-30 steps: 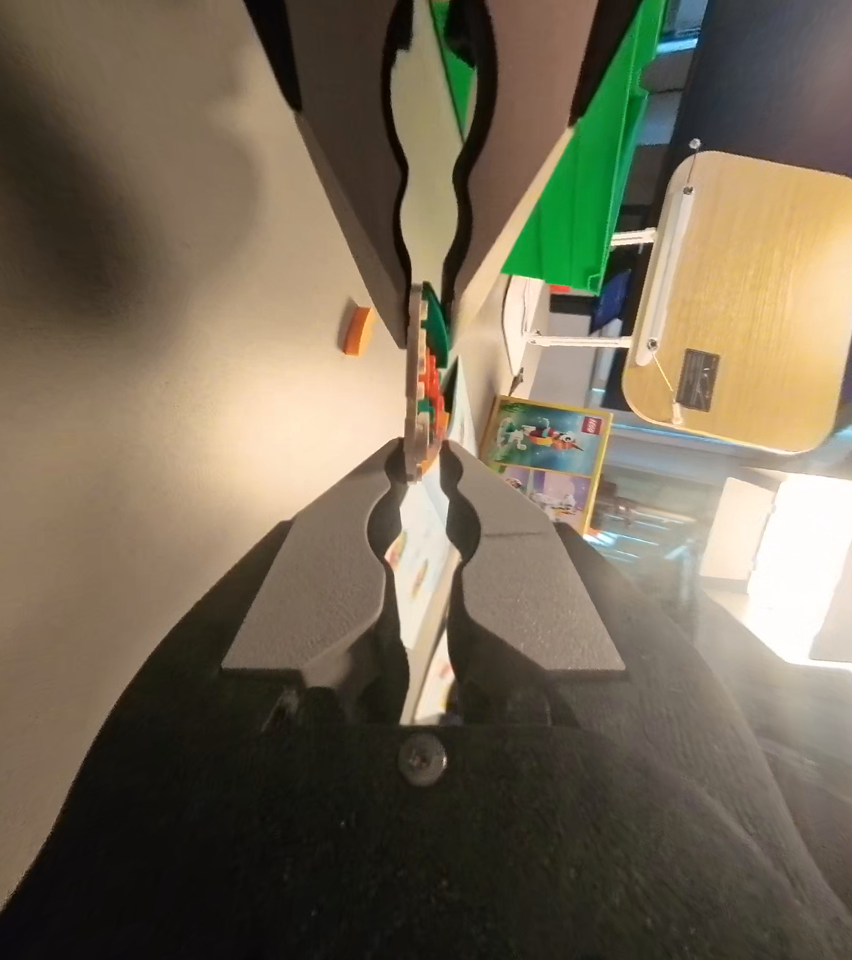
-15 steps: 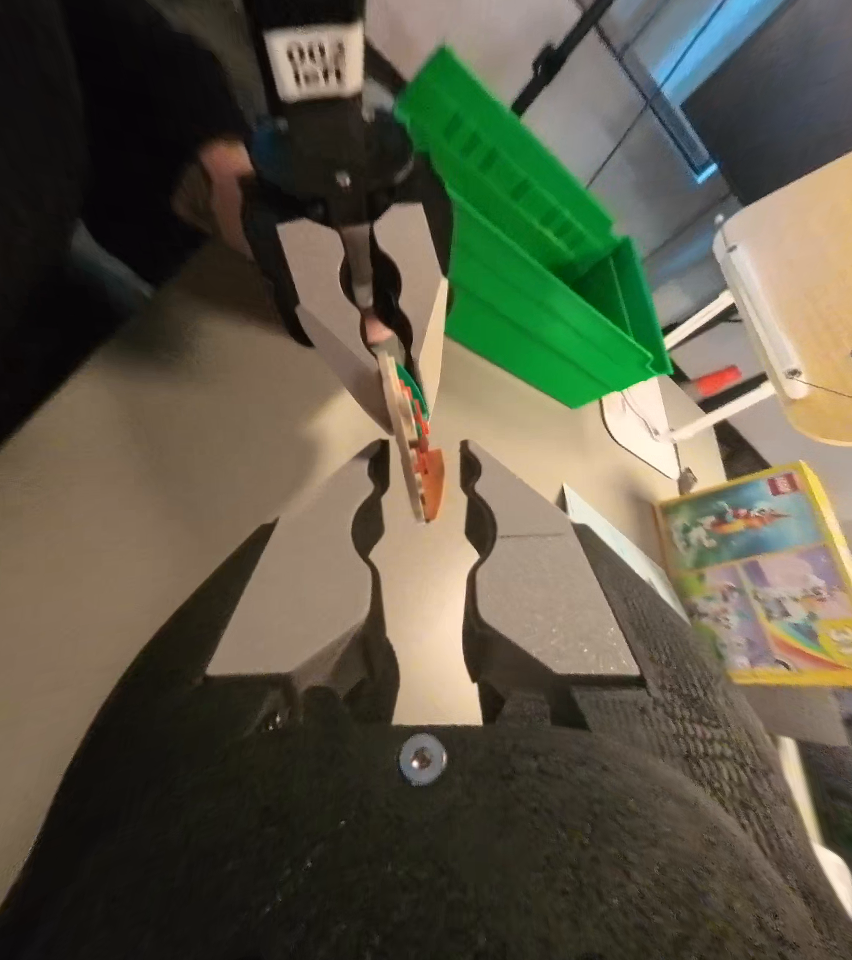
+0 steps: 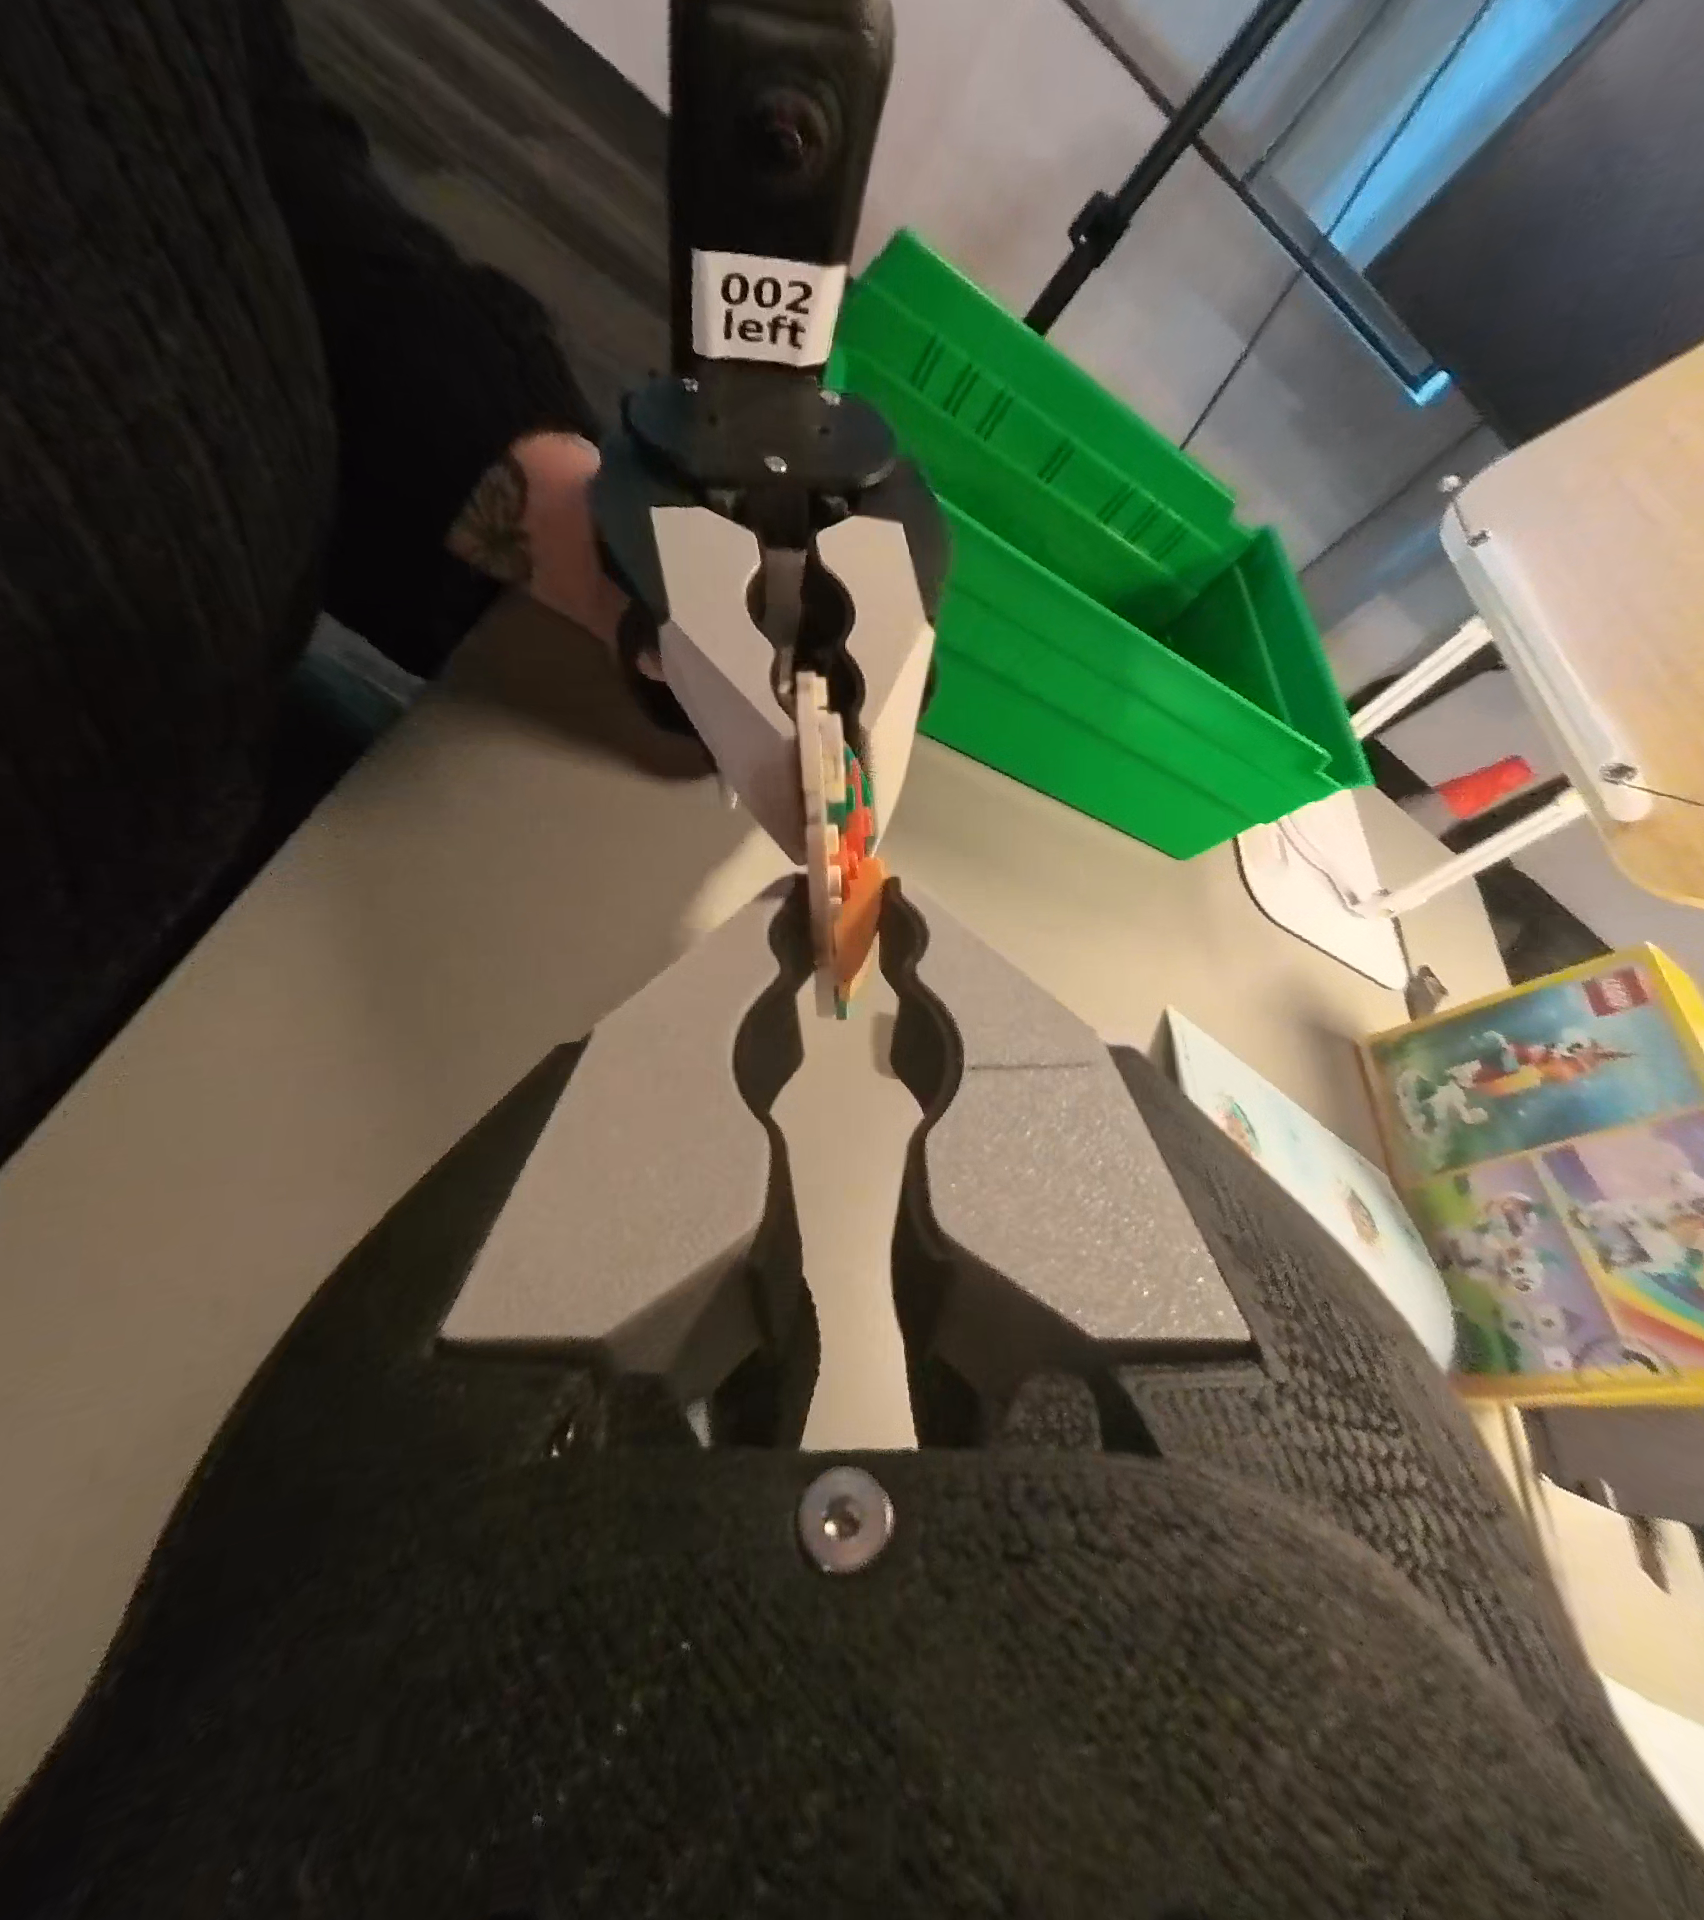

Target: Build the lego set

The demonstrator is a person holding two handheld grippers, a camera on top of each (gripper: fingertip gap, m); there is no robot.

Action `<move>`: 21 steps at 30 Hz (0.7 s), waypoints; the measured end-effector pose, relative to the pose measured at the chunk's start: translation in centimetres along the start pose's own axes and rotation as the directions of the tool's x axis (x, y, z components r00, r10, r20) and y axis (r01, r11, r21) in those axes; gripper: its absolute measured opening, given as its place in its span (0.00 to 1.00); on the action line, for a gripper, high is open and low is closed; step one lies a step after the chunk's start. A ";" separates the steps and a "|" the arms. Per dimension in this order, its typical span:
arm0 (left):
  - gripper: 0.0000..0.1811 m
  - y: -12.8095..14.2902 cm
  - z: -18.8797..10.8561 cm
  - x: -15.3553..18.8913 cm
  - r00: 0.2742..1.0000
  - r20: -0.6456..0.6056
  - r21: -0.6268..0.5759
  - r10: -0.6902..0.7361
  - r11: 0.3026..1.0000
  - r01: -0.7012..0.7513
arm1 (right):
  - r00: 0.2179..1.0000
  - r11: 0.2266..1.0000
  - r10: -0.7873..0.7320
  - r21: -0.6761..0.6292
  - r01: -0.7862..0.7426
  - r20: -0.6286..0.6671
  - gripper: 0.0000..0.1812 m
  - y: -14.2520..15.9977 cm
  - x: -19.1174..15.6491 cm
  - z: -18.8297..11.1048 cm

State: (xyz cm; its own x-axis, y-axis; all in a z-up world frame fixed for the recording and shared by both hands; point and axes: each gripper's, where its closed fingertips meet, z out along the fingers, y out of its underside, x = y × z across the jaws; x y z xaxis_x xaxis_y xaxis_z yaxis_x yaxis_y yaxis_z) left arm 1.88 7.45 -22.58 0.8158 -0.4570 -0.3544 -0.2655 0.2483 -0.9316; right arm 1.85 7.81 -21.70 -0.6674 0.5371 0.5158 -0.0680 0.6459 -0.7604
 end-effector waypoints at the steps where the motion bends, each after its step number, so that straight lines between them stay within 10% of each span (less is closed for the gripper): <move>1: 0.05 0.1 0.0 -0.1 1.000 0.001 -0.003 -0.004 1.000 0.004 | 1.000 1.000 -0.001 -0.007 0.001 -0.014 0.06 0.1 0.1 0.1; 10: 0.19 3.2 0.1 -2.6 0.986 0.137 -0.195 -0.099 0.973 0.125 | 0.970 0.992 -0.122 -0.017 0.122 -0.209 0.06 3.2 1.4 -0.5; 15: 0.20 7.8 -1.4 -5.8 0.928 0.346 -0.493 -0.135 0.816 0.303 | 0.795 0.918 -0.396 -0.232 0.323 -0.460 0.06 8.4 4.3 -2.2; 21: 0.14 10.8 -1.8 -6.1 0.936 0.317 -0.683 -0.155 0.647 0.338 | 0.670 0.817 -0.576 -0.355 0.454 -0.468 0.06 10.3 4.5 -2.5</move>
State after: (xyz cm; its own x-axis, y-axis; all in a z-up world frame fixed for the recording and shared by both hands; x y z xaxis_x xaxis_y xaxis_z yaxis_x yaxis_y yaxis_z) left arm -6.88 11.32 -30.61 0.9673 -0.1956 -0.1617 -0.2469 -0.5776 -0.7781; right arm 0.00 18.24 -26.21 -0.0609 0.2423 0.9683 -0.0954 0.9642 -0.2473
